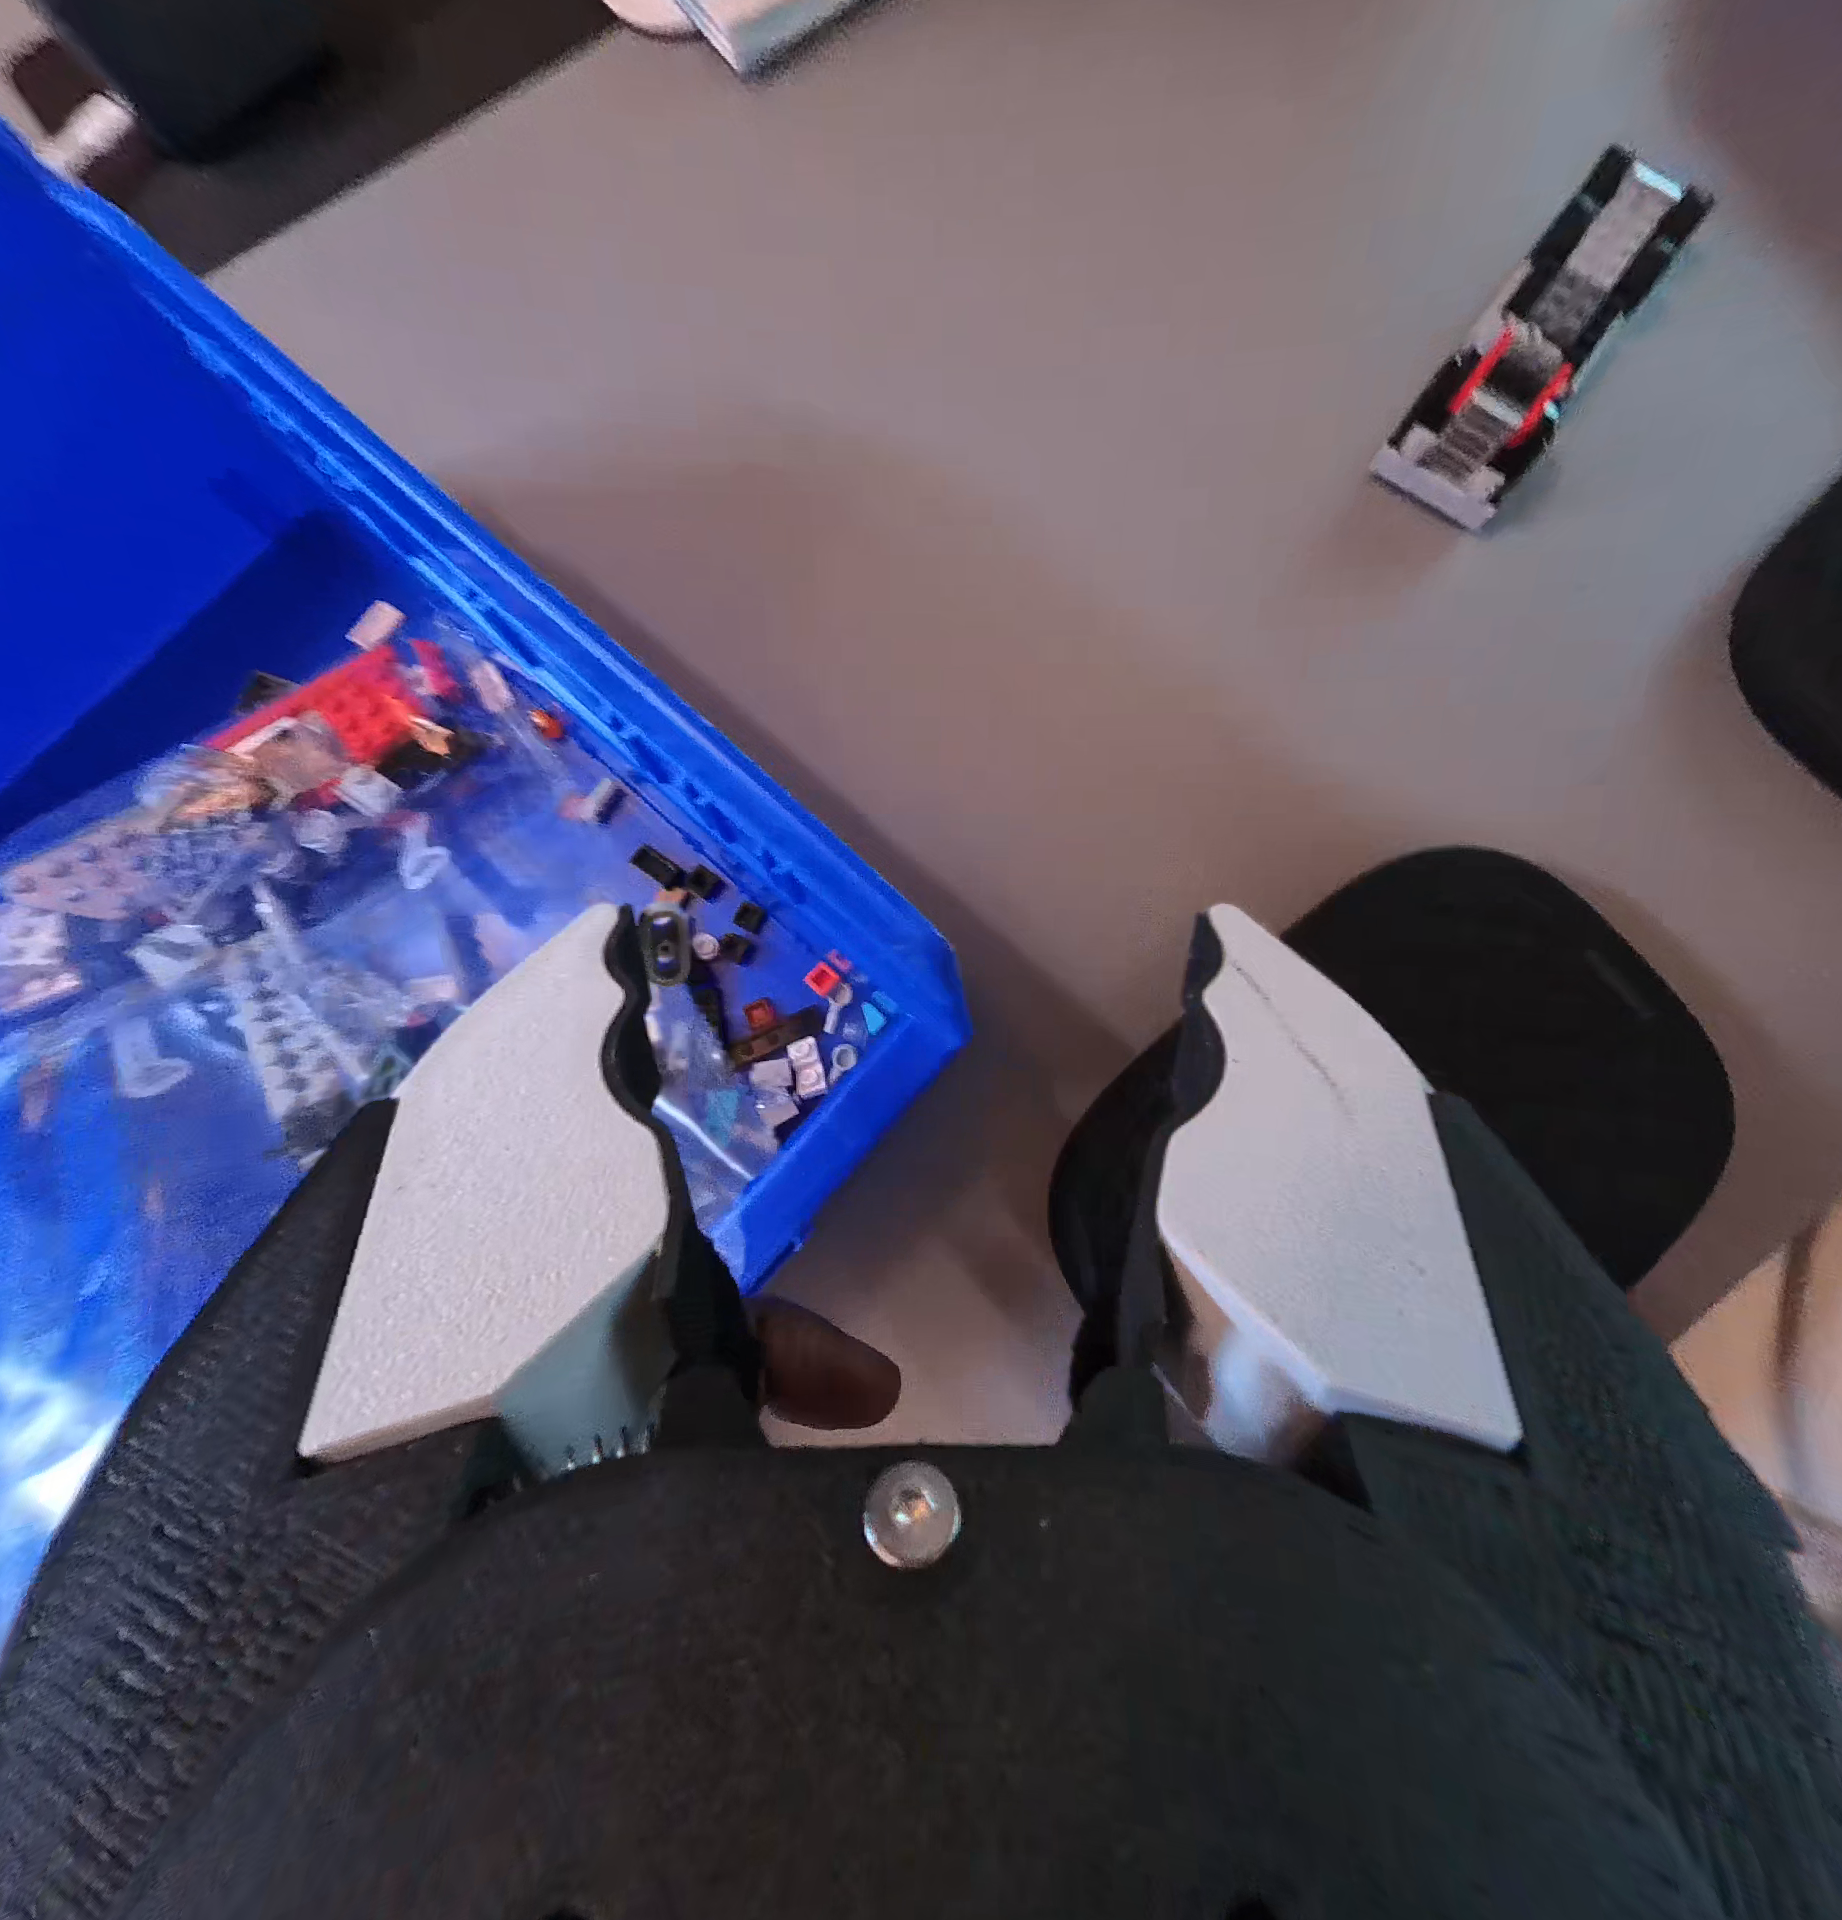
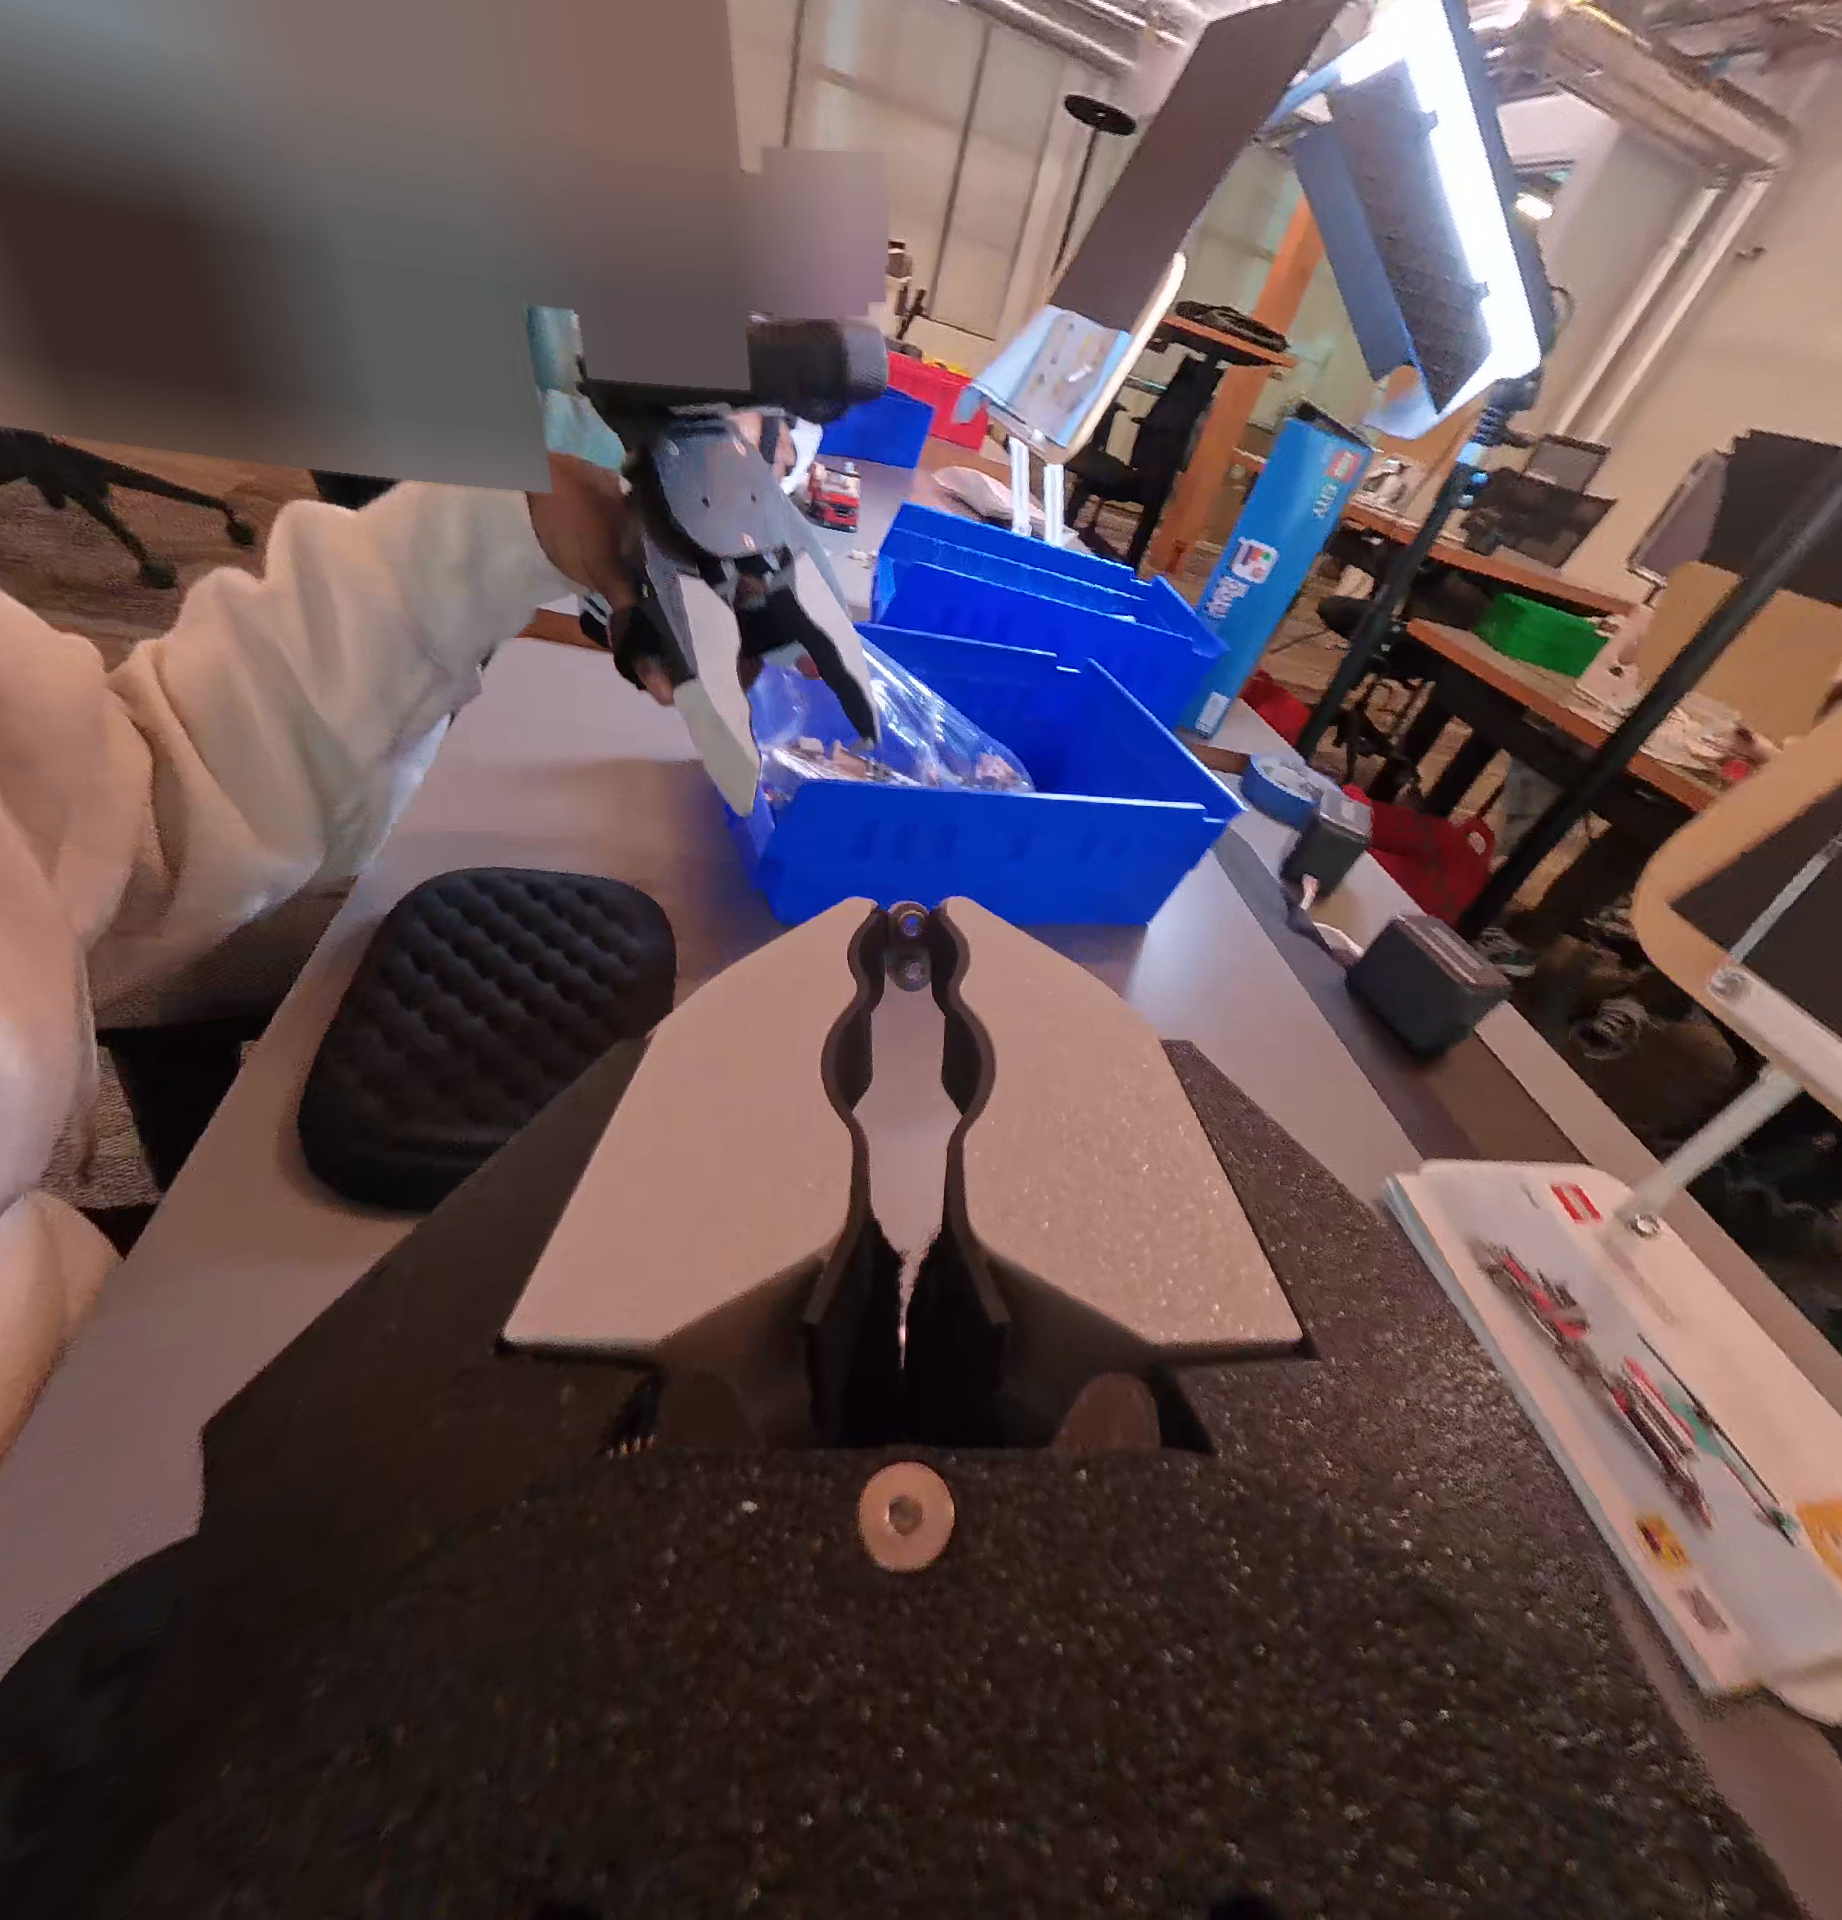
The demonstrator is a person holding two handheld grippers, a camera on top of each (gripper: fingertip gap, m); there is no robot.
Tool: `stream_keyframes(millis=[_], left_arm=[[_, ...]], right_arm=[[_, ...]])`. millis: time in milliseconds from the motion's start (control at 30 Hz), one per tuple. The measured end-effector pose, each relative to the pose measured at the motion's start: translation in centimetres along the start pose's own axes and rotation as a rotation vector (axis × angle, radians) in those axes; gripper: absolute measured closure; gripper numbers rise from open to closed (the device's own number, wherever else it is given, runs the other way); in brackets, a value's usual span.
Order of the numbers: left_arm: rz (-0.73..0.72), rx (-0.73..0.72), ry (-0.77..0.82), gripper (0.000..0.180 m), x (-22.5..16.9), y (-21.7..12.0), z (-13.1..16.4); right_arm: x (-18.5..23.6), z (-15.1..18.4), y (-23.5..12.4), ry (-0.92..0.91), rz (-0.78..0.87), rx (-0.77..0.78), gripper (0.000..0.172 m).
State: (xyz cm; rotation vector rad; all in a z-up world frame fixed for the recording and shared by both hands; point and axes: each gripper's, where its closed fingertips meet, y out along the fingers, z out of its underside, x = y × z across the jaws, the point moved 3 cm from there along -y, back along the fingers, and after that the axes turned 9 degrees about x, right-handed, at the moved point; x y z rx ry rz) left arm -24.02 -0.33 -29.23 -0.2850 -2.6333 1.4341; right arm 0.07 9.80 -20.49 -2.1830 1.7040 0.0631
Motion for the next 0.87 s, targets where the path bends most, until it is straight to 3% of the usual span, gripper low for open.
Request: stream_keyframes(millis=[133,333,600,733,800,867], left_arm=[[0.079,0.018,0.024,0.077,-1.4,1.5,0.8],[0.160,-0.033,0.080,0.081,-2.6,1.1,1.1],[0.145,-0.074,0.128,0.084,-2.5,0.2,1.3],[0.038,-0.185,0.092,0.093,-0.8,-1.3,0.3],[-0.017,-0.378,0.048,0.117,0.0,-2.7,-1.5],[-0.059,-0.619,0.119,0.125,-0.4,-4.5,-3.4]], right_arm=[[0.1,-1.4,4.1,0.035,-0.151,0.021,0.164],[-0.5,-2.9,13.6,0.143,-0.402,0.053,0.164],[-1.8,-0.6,24.2,0.251,-0.532,0.151,0.164],[-1.7,-0.8,25.0,0.242,-0.554,0.123,0.164],[-1.1,-2.2,23.4,0.287,-0.616,0.019,0.164],[-0.9,-4.2,20.7,0.506,-0.751,-0.145,0.164]])
